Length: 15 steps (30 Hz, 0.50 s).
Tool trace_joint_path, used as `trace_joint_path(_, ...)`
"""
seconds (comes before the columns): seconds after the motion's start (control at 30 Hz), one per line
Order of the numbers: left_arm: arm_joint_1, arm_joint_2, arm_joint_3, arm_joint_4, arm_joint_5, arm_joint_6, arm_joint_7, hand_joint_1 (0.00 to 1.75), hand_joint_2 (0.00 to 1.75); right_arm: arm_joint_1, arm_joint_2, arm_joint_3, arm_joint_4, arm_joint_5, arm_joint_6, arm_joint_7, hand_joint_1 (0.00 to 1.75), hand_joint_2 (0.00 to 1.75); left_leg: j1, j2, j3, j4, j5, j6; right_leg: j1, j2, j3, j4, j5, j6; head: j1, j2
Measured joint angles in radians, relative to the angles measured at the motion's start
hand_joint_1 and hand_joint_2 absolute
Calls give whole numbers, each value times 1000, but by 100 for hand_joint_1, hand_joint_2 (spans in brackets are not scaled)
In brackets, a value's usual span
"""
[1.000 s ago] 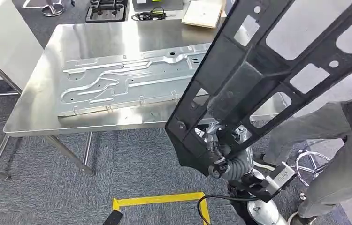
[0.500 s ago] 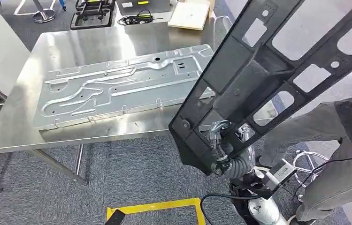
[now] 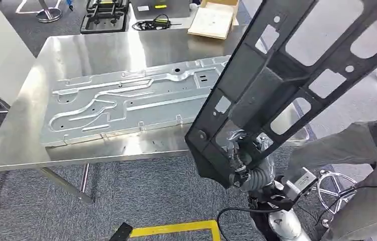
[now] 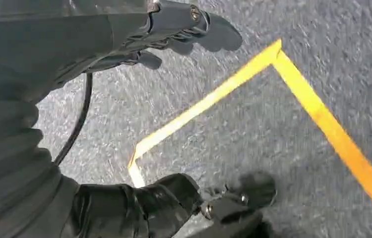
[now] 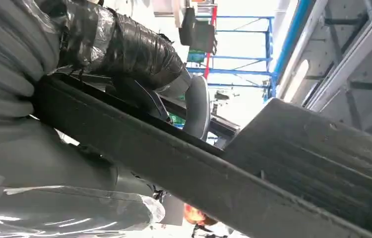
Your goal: Take the parts from the cabinet and place them on the table.
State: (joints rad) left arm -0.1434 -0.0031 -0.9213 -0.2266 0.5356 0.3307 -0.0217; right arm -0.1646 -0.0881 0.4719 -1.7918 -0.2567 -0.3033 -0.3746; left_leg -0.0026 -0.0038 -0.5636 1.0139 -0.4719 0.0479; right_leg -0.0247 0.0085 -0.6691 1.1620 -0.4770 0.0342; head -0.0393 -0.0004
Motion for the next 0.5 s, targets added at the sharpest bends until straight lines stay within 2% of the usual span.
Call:
trace_joint_path(0.03,1,0,0,0,0,0,-1,0,175,0,0,-1,0,0,-1,0,175,175,3,0,6,9,-13,-7,-3,-2,30,-85,55,4,0,0)
trace_joint_path(0.07,0,1,0,0,0,0,-2,0,175,-1,0,-2,3,0,-3,0,175,175,0,0,5,14,-23,-17,5,-2,27,-89,35,-1,0,0)
trace_joint_path(0.1,-4,1,0,0,0,0,-3,0,175,-3,0,-2,3,0,-5,0,175,175,0,-2,0,18,-25,-21,7,-1,25,-97,15,-21,2,0)
trace_joint_path(0.13,-6,1,0,0,0,0,-4,0,175,1,0,-3,3,0,-6,1,175,175,0,-1,0,17,-25,-26,7,1,29,-95,41,-30,0,0)
trace_joint_path(0.2,-5,2,2,0,0,0,-6,0,175,0,0,-3,5,0,-13,4,175,175,-2,-1,8,18,-29,-36,6,4,36,-97,34,-46,2,0)
trace_joint_path(0.23,-6,4,2,0,0,2,-6,0,175,0,0,-3,5,0,-13,5,175,175,1,0,-1,34,-32,-40,3,3,45,-103,33,-49,0,0)
trace_joint_path(0.27,-6,4,2,0,0,5,-6,0,175,-1,0,-4,5,0,-14,5,175,175,2,0,-20,78,-43,-44,3,3,52,-106,30,-54,0,0)
trace_joint_path(0.3,-7,4,2,0,0,5,-6,0,175,-2,0,-5,4,-2,-15,5,175,175,4,0,-57,142,-68,-48,3,2,56,-108,28,-58,0,0)
trace_joint_path(0.37,-4,4,2,0,0,5,-8,0,175,-1,0,-7,4,-3,-14,6,175,175,6,0,-148,282,-124,-55,7,2,61,-108,19,-63,0,0)
trace_joint_path(0.4,-2,4,2,0,0,5,-9,0,175,-1,0,-7,5,-3,-15,6,175,175,6,0,-175,311,-128,-55,9,4,65,-108,15,-64,0,0)
trace_joint_path(0.43,1,5,2,0,0,5,-9,0,175,0,0,-8,5,-3,-16,6,175,175,5,0,-181,296,-108,-51,11,7,70,-108,11,-64,0,0)
trace_joint_path(0.47,3,6,2,0,0,5,-9,0,175,2,0,-8,5,-3,-18,4,175,175,4,0,-167,243,-64,-44,14,9,78,-109,6,-64,0,0)
trace_joint_path(0.5,4,9,2,0,0,4,-10,0,175,5,0,-10,5,-6,-18,0,175,175,1,-1,-138,164,-8,-34,17,10,87,-109,1,-64,0,0)
